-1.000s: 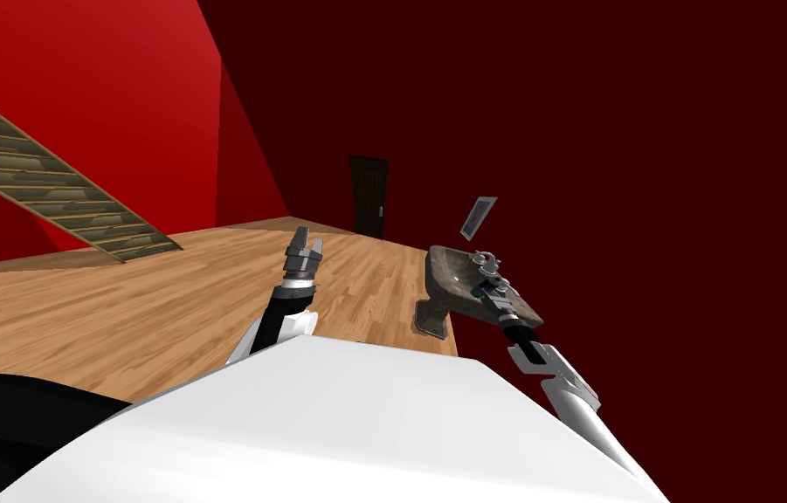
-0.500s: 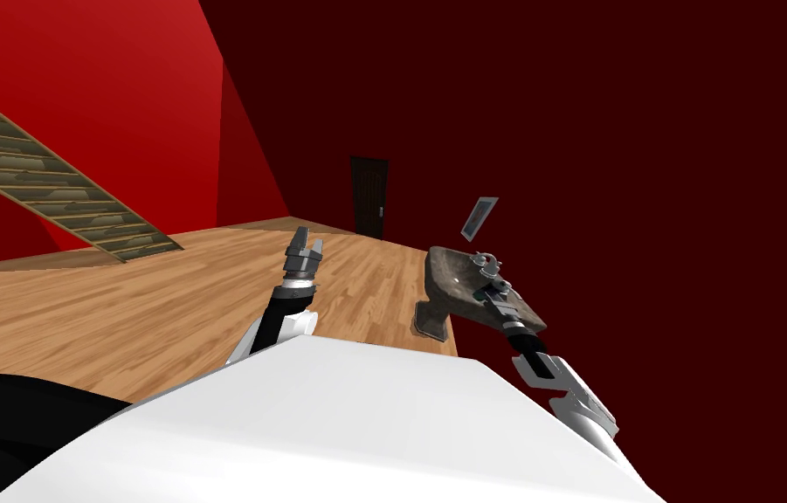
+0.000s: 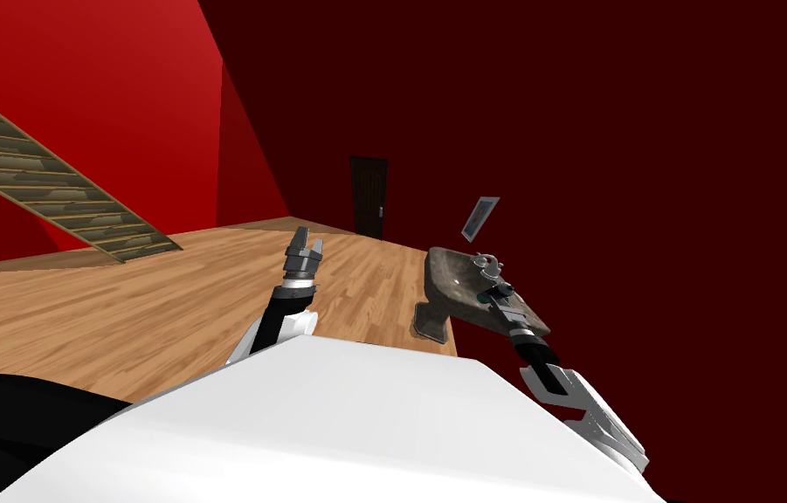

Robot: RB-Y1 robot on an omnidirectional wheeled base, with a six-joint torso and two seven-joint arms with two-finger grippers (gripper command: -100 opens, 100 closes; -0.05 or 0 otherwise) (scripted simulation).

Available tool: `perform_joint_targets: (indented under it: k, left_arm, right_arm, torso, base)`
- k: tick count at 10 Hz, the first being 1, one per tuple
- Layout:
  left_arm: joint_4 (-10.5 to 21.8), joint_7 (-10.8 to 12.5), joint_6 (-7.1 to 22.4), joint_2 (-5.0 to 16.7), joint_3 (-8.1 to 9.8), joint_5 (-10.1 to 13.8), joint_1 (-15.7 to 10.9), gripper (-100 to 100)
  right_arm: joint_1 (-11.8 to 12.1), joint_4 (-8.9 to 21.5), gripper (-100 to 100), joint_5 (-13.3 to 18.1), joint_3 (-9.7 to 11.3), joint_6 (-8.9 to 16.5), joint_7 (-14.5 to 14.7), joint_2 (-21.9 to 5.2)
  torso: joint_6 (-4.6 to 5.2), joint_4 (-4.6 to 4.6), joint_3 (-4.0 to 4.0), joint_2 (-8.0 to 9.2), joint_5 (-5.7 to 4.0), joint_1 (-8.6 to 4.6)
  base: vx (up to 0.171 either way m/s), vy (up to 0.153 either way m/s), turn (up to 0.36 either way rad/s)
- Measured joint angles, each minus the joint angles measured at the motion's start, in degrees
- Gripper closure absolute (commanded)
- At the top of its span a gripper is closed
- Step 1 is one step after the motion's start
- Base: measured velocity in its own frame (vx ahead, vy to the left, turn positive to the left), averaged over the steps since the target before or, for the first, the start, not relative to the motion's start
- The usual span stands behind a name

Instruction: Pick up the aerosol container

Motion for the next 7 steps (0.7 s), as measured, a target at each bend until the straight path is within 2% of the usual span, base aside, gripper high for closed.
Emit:
perform_joint_targets:
  k: [2, 4, 6, 7]
  left_arm:
    - [0.0, 0.0, 0.0, 0.0, 0.0, 0.0, -0.01, 0]
    - [0.0, 0.0, 0.0, 0.0, 0.0, 0.0, 0.0, 0]
    - [0.0, 0.0, 0.0, 0.0, 0.0, 0.0, -0.01, 0]
    - [0.0, 0.0, 0.0, 0.0, 0.0, 0.0, -0.01, 0]
  right_arm:
    - [2.29, -3.26, 100, 0.16, -0.45, 0.11, -0.17, 0.34]
    - [5.6, -6.56, 100, 1.46, -2.31, 1.52, -1.5, 1.4]
    - [7.54, -10.26, 100, 1.73, -2.53, 2.03, -1.6, 1.85]
    - [7.57, -10.54, 0, 1.73, -2.54, 2.03, -1.62, 1.84]
  torso:
    - [-0.06, 0.06, 0.09, 0.14, 0.07, 0.18]
    - [0.0, 0.03, 0.03, 0.03, 0.05, 0.05]
    - [-0.08, 0.1, 0.13, 0.17, 0.13, 0.24]
    - [-0.07, 0.09, 0.13, 0.19, 0.11, 0.24]
  base:
    - [0.03, -0.014, 0.013]
    - [0.043, -0.027, -0.005]
    - [0.0, -0.003, -0.001]
    - [0.0, 0.0, 0.0]
